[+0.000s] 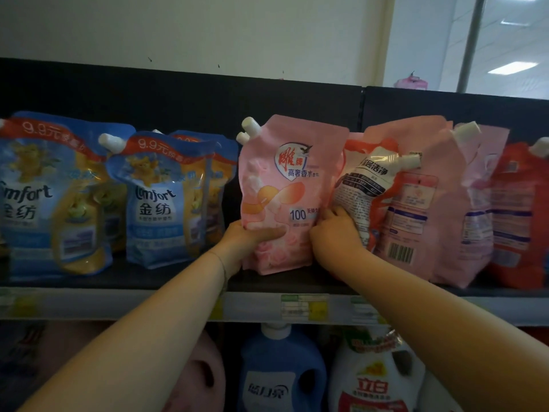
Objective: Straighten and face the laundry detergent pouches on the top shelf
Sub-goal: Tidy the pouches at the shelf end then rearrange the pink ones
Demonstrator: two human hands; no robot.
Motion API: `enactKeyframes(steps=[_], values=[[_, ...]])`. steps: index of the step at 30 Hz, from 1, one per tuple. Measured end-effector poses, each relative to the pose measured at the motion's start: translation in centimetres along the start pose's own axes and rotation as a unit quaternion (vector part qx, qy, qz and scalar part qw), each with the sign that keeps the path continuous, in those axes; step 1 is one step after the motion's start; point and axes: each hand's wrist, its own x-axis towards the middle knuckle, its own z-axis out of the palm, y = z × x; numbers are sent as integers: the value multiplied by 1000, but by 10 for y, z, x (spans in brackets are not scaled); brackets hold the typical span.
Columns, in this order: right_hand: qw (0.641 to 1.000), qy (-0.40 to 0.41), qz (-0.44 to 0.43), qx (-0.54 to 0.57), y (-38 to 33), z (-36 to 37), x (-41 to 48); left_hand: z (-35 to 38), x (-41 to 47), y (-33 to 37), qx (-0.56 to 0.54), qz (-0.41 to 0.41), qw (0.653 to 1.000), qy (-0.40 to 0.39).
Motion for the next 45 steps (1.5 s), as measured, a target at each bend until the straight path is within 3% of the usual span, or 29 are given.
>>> enactKeyframes(steps=[4,11,16,18,20,23,26,28,32,36,40,45], values=[[1000,6,-8,-6,12,15,1,6,18,-7,43,41,998,32],[999,27,2,34,25,33,4,24,38,-11,216,94,969,74],[983,110,-28,142,32,37,-3,20,38,-10,295,132,921,215],[958,190,-41,210,33,39,-6,11,31,-5,363,203,872,257],[933,244,-40,262,32,37,-9,2,26,-1,481,314,769,279],[954,201,-77,209,32,34,-10,-5,21,4,600,452,627,205],[974,154,-76,148,27,31,-7,-11,19,0,696,462,548,44],[978,142,-52,144,19,27,-4,-8,20,-5,759,392,520,-28],[980,146,-53,123,1,19,-1,17,20,-5,787,264,558,-20],[946,250,-100,178,-8,6,-18,31,12,4,744,233,625,-47],[927,299,-60,219,0,5,-40,35,-1,9,652,289,701,-17],[928,224,78,287,23,3,-69,59,-16,1,546,378,748,12]])
